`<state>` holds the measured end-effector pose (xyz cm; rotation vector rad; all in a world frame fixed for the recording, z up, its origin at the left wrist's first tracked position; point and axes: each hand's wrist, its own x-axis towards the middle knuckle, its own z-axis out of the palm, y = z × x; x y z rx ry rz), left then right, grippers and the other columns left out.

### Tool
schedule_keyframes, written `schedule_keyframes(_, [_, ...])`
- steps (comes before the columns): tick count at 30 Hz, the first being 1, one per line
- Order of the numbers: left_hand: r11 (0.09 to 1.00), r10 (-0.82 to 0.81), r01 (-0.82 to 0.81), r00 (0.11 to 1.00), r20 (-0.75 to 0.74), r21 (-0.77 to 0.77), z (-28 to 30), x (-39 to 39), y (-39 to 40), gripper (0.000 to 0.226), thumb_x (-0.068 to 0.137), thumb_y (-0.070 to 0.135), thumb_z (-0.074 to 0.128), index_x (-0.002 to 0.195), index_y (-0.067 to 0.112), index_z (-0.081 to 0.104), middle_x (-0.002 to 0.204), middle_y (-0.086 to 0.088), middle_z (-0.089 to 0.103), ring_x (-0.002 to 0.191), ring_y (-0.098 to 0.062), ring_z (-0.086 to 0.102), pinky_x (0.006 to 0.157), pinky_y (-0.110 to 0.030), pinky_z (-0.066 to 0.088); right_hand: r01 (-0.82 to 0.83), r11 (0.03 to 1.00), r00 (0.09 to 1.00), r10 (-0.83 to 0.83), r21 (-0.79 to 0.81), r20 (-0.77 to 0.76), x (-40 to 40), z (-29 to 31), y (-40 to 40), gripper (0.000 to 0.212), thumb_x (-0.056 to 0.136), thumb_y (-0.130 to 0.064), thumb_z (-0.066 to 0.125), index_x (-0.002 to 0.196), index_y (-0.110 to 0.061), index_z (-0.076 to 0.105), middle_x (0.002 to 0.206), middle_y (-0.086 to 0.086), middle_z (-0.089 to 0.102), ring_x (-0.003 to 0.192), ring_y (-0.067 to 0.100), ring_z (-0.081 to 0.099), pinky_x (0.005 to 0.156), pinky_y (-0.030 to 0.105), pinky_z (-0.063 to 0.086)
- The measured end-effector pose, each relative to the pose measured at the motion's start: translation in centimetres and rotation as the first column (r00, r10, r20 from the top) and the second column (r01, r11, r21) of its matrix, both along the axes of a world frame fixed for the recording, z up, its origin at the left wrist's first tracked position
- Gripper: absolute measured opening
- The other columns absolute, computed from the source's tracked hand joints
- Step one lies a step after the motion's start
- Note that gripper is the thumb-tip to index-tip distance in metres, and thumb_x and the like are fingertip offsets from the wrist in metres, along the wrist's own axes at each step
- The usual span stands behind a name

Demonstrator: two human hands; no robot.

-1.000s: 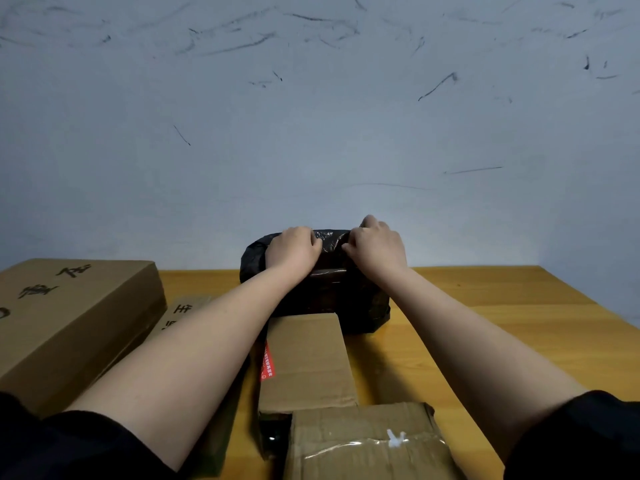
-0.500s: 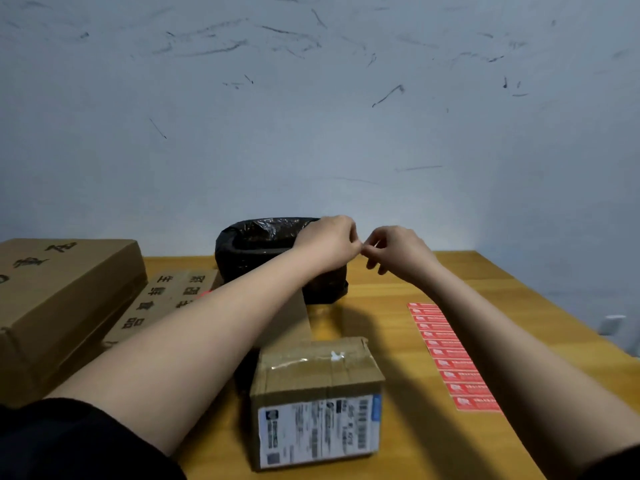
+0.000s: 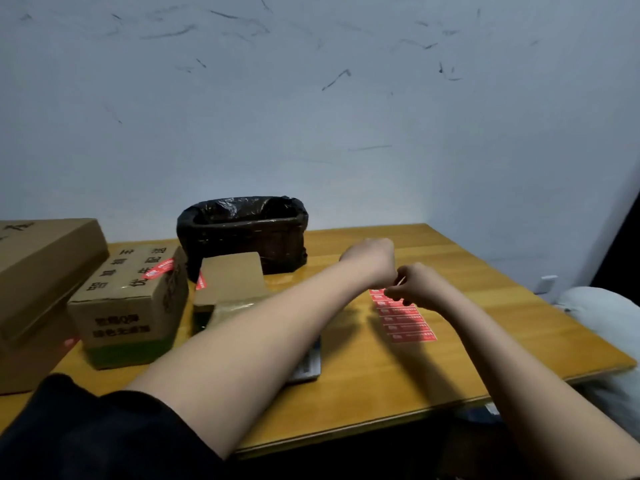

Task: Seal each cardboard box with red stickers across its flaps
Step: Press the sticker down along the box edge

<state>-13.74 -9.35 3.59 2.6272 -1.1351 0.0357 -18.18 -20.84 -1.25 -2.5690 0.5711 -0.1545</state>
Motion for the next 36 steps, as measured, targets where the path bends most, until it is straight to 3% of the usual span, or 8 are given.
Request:
schedule_keyframes(4, [0.999,0.035,-0.034,0.99,-0.136,0.006,-2.9,-1.4,-1.2,0.037,0.092,0.012,0.049,0.129,0.008,0.048,0.132,-0.014,0.055,0.12,-0.032,0.052,0.093,-0.038,0.045,0.068,0.997,0.995,-0.071,-0.047,-0.063,-1.0,-2.3,-1.0,0.018,0.08,-0.031,0.07,0.071,-0.026,0.056,0.094,0.004,0.07,0.087,0.022,0.062,0.068,0.028,0.041])
schedule_keyframes(7, [0.991,0.1,-0.122,0.941,-0.324,-0.047,-5.1,-1.8,-1.7,0.044,0.091,0.008,0.048,0.134,0.006,0.04,0.134,-0.016,0.051,0.12,-0.033,0.052,0.094,-0.038,0.046,0.149,0.984,0.974,-0.162,-0.094,-0.156,-1.8,-3.5,-1.5,0.044,0.077,-0.048,0.072,0.109,-0.02,0.064,0.118,0.007,0.066,0.109,0.025,0.061,0.083,0.031,0.047])
schedule_keyframes(14, [0.819,0.08,-0.495,0.601,-0.795,-0.292,-7.9,-2.5,-1.7,0.04,0.094,0.01,0.041,0.134,0.009,0.036,0.133,-0.015,0.051,0.119,-0.031,0.053,0.082,-0.032,0.047,0.326,0.928,0.897,-0.364,-0.182,-0.251,-2.7,-5.1,-0.7,0.098,0.062,-0.069,0.074,0.136,-0.012,0.042,0.137,0.012,0.042,0.131,0.03,0.042,0.103,0.038,0.042])
schedule_keyframes(20, [0.763,0.015,-0.549,0.543,-0.84,-0.341,-9.3,-2.6,-1.1,0.038,0.094,0.018,0.049,0.131,0.017,0.039,0.114,-0.003,0.056,0.101,-0.022,0.054,0.081,-0.03,0.046,0.328,0.94,0.887,-0.339,-0.09,-0.315,-1.9,-4.5,-1.5,0.078,0.058,-0.055,0.083,0.12,-0.015,0.059,0.119,0.012,0.055,0.108,0.026,0.061,0.088,0.036,0.055])
schedule_keyframes(25, [0.743,-0.009,-0.576,0.502,-0.865,-0.342,-9.3,-2.5,-0.6,0.034,0.095,0.016,0.048,0.128,0.017,0.041,0.087,0.002,0.05,0.078,-0.01,0.045,0.09,-0.033,0.047,0.315,0.947,0.889,-0.317,-0.062,-0.331,-1.5,-4.3,-2.1,0.072,0.069,-0.046,0.082,0.124,-0.009,0.054,0.123,0.009,0.06,0.119,0.025,0.055,0.086,0.029,0.049])
schedule_keyframes(29, [0.715,-0.106,-0.612,0.384,-0.917,-0.338,-8.9,-2.5,-0.8,0.027,0.096,0.009,0.044,0.122,0.018,0.044,0.084,0.006,0.048,0.082,-0.009,0.046,0.096,-0.035,0.045,0.276,0.961,0.904,-0.249,0.03,-0.349,-1.0,-4.6,-2.5,0.057,0.067,-0.033,0.085,0.114,-0.009,0.065,0.107,0.007,0.068,0.091,0.021,0.064,0.072,0.027,0.048])
schedule_keyframes(32, [0.709,-0.172,-0.622,0.304,-0.937,-0.332,-8.6,-2.6,-1.0,0.018,0.095,0.006,0.042,0.099,0.019,0.054,0.082,0.006,0.052,0.082,-0.01,0.051,0.089,-0.034,0.045,0.229,0.973,0.934,-0.214,0.02,-0.286,-1.0,-5.0,-2.4,0.047,0.074,-0.035,0.08,0.112,-0.014,0.064,0.112,0.007,0.066,0.104,0.023,0.061,0.084,0.029,0.047])
schedule_keyframes(36, [0.675,-0.19,-0.657,0.285,-0.94,-0.336,-8.5,-2.3,-1.1,0.013,0.097,0.013,0.044,0.104,0.018,0.054,0.081,0.005,0.05,0.08,-0.011,0.053,0.083,-0.032,0.045,0.235,0.969,0.941,-0.247,-0.082,-0.231,-1.5,-5.9,-1.7,0.078,0.067,-0.058,0.075,0.13,-0.023,0.047,0.136,0.009,0.041,0.134,0.028,0.032,0.11,0.038,0.031])
